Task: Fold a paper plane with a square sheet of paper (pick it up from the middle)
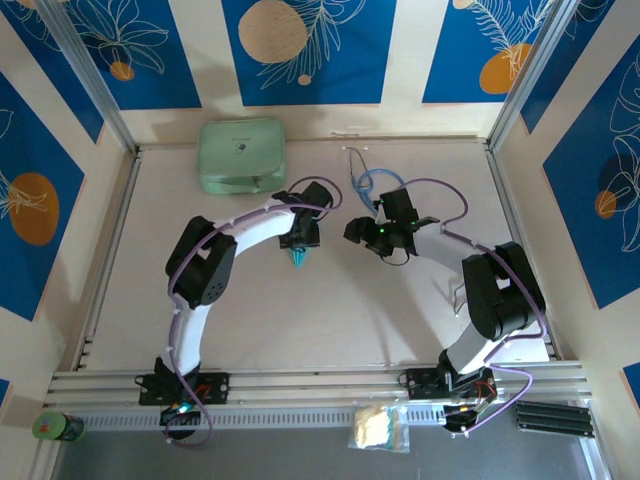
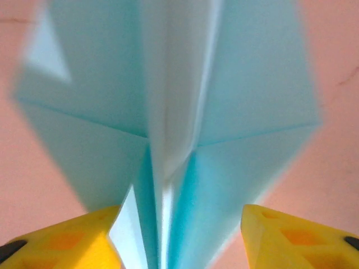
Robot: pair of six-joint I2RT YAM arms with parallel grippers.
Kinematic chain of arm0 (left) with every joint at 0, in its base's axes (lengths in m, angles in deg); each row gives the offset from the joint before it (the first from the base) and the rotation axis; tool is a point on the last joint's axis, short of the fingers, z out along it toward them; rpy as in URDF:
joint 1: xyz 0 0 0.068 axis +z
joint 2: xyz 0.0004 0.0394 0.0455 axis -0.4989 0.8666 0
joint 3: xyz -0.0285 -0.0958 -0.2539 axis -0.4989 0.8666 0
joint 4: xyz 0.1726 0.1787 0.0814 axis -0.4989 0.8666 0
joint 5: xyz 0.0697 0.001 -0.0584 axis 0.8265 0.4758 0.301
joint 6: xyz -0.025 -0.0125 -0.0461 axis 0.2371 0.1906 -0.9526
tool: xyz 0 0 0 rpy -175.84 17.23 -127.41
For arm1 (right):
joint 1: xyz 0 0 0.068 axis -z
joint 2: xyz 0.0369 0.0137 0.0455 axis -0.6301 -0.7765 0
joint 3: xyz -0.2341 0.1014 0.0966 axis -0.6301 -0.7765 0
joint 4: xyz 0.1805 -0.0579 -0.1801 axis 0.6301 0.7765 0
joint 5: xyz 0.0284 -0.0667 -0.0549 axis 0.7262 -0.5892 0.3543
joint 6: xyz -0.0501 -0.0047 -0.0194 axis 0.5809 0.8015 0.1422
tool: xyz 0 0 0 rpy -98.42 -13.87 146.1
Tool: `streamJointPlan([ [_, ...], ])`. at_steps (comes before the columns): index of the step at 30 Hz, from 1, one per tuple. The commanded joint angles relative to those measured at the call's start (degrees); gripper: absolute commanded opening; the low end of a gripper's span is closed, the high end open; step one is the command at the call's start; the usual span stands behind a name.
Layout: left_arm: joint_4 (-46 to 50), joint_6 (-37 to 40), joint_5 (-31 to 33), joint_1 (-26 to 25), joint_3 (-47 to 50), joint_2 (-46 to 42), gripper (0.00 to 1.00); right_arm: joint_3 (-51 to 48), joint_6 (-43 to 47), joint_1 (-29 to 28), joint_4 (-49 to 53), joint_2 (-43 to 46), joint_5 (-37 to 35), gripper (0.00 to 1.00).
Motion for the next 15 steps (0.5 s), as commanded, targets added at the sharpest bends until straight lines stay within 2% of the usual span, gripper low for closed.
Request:
streamJointPlan([
  [1, 0.1, -1.6, 3.1, -0.3, 1.5, -6.4, 0.58, 2.2, 1.0, 0.1, 2.5, 0.6, -0.8, 0.65],
  [4, -0.7, -2.1, 3.5, -0.3, 3.1, -9.9, 0.59, 3.3, 1.8, 0.6, 3.8, 2.1, -1.7, 0.65],
  [11, -5.4, -0.7, 9.4, 1.8, 10.1, -22.4, 0.67, 8.3, 7.9, 2.0, 9.0, 7.8, -7.3, 0.68],
  [13, -8.3, 0.5, 11.8, 3.5, 13.9, -26.8, 0.71, 9.0, 11.2, 2.4, 9.4, 10.1, -10.5, 0.69],
  [15, -11.5, 2.5, 15.3, 5.5, 18.6, -31.3, 0.81, 8.5, 15.4, 2.4, 8.6, 12.7, -15.8, 0.76],
])
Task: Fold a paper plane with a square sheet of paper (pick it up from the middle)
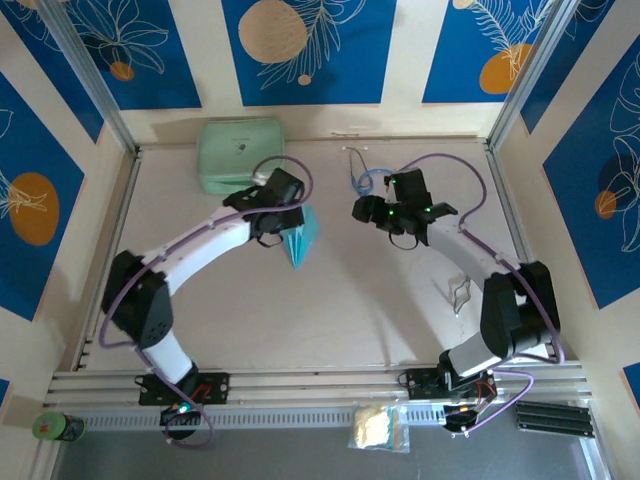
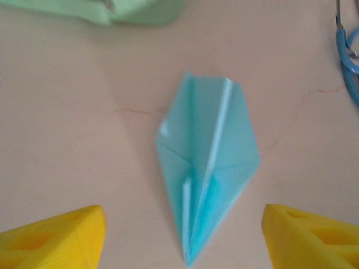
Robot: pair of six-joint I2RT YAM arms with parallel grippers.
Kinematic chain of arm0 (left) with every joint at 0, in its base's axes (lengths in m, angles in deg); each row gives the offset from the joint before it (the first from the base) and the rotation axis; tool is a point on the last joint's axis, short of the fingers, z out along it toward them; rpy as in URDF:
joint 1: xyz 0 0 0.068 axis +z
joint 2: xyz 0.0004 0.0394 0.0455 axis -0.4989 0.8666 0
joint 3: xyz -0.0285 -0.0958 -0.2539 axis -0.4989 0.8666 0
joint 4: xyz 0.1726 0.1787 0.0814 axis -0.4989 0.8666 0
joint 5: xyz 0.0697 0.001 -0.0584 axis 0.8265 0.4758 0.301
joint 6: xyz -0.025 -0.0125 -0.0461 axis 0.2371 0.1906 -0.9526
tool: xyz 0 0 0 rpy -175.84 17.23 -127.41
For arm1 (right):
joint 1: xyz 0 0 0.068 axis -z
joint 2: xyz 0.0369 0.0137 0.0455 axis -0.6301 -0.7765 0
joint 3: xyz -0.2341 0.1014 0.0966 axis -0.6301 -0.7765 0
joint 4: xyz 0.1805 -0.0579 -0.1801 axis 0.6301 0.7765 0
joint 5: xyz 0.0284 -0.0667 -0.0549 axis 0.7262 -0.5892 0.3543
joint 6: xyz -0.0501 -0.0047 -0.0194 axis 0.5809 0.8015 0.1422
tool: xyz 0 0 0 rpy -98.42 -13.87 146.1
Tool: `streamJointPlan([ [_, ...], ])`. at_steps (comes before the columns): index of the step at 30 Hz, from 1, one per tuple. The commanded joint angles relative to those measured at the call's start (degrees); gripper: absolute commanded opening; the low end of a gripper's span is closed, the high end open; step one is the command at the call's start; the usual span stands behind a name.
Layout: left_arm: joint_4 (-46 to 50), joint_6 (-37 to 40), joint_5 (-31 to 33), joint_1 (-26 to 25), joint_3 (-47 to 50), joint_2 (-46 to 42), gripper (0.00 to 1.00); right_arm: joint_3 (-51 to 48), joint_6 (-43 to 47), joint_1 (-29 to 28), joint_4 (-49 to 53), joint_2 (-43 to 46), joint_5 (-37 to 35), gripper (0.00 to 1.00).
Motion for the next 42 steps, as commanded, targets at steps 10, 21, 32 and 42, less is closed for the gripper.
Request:
streamJointPlan([
  [10, -30.4, 20.5, 23.4, 12.9, 35.6, -25.5, 0.99, -14.1, 16.8, 2.9, -14.1, 12.9, -33.4, 0.93],
  [21, -46.5, 32.3, 15.8, 25.5, 54.4, -35.7, 0.99, -31.3, 18.8, 8.0, -34.4, 11.2, -35.6, 0.99],
  [32, -77.2, 43.7, -9.6, 32.2, 63.0, -23.7, 0.99, -36.9, 26.0, 13.8, -55.6, 5.5, -20.2, 0.98],
  [42, -92.6, 43.4, -22.2, 34.5, 61.6, -10.4, 0.99, -38.7, 25.8, 16.7, -66.1, -2.7, -13.2, 0.99],
])
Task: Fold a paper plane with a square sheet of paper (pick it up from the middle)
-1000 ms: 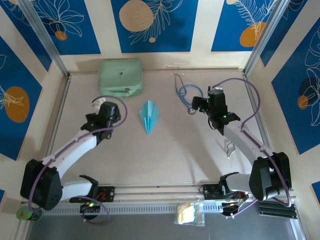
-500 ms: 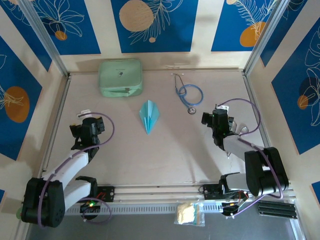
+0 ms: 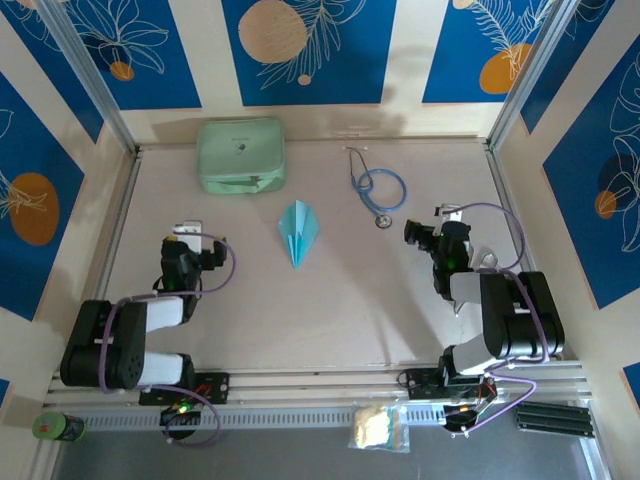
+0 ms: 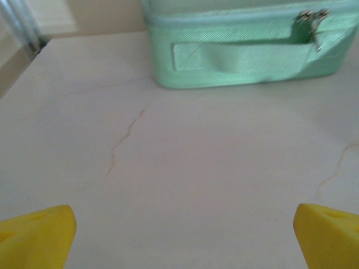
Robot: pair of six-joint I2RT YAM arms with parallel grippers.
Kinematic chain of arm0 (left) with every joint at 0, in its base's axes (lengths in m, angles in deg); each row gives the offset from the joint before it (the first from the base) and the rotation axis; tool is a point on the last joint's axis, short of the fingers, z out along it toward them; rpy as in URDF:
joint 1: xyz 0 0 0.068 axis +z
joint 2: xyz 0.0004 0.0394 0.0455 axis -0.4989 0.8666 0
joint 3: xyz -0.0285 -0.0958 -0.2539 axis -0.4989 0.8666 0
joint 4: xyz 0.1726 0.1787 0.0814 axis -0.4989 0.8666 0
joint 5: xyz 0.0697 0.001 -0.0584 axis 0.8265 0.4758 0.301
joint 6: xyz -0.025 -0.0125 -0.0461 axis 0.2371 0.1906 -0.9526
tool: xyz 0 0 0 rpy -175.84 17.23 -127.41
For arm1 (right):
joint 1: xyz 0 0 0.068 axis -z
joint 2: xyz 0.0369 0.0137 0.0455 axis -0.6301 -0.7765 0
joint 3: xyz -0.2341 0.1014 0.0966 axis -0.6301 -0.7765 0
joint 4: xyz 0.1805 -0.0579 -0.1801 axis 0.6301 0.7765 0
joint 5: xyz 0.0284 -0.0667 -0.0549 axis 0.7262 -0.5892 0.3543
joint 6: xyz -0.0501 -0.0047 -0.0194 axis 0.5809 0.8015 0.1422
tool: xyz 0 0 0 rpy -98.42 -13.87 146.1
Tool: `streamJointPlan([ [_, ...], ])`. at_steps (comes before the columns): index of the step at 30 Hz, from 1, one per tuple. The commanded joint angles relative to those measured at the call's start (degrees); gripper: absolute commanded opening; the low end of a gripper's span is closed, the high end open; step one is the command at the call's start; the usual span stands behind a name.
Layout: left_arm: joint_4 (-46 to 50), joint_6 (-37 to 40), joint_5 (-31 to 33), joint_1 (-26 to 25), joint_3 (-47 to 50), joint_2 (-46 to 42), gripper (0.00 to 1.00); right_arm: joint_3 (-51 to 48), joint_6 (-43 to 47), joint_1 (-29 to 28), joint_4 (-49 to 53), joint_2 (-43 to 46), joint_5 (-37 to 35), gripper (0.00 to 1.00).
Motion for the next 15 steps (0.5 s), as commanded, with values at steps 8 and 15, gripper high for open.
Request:
streamJointPlan([
  [8, -13.0, -0.5, -2.7, 0.8, -2.4, 11.1, 0.99, 0.1, 1.1, -0.1, -4.8, -1.7, 2.5, 0.99],
  [15, -7.7, -0.2, 3.1, -1.1, -4.9, 10.7, 0.99, 0.2, 1.1, -0.1, -4.4, -1.6, 2.6, 0.99],
])
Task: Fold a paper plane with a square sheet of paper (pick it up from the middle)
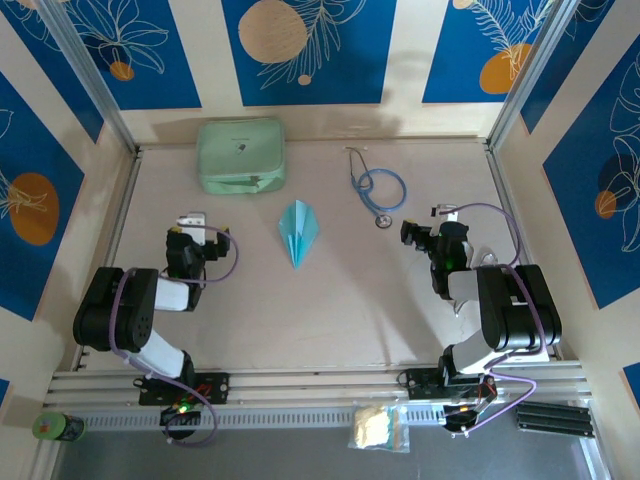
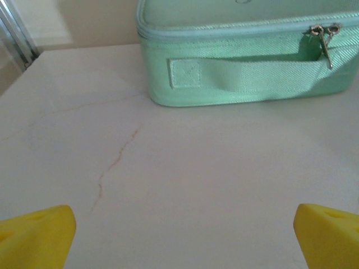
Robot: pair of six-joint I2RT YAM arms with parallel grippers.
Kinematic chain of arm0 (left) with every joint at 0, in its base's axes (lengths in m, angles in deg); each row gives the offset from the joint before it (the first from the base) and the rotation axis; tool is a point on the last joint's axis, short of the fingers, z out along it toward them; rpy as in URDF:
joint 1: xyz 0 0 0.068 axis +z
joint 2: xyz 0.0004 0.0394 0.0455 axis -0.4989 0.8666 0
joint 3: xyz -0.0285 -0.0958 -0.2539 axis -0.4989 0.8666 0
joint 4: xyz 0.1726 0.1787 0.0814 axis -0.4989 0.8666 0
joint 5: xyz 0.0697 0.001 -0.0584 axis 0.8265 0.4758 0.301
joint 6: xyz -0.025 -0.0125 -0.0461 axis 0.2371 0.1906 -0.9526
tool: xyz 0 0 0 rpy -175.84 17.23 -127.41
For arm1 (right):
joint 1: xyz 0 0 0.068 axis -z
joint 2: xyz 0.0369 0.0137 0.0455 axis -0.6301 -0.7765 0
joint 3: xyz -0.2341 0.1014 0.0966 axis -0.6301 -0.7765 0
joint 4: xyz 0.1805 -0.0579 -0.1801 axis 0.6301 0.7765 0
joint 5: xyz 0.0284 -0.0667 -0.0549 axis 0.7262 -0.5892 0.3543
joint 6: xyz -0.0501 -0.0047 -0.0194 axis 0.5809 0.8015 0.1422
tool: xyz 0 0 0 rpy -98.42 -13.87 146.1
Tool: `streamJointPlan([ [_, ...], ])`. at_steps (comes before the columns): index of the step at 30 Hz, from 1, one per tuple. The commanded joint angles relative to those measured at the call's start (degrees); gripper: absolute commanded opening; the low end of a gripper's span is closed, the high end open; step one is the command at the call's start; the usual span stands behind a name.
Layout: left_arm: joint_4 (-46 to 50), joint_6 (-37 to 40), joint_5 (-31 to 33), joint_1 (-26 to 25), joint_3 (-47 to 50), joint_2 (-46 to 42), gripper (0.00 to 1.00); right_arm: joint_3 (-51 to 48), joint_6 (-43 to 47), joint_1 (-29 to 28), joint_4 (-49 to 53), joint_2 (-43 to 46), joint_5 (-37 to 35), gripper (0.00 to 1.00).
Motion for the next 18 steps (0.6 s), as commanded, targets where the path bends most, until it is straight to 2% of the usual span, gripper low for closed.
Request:
streamJointPlan([
  [1, 0.9, 0.2, 1.7, -0.4, -0.8, -0.1, 0.99, 0.2, 1.0, 0.0, -2.2, -0.1, 0.9, 0.99],
  [18, 2.5, 0.9, 1.5, -0.9, -1.8, 0.1, 1.0, 0.2, 1.0, 0.0, -2.2, 0.0, 0.9, 0.99],
])
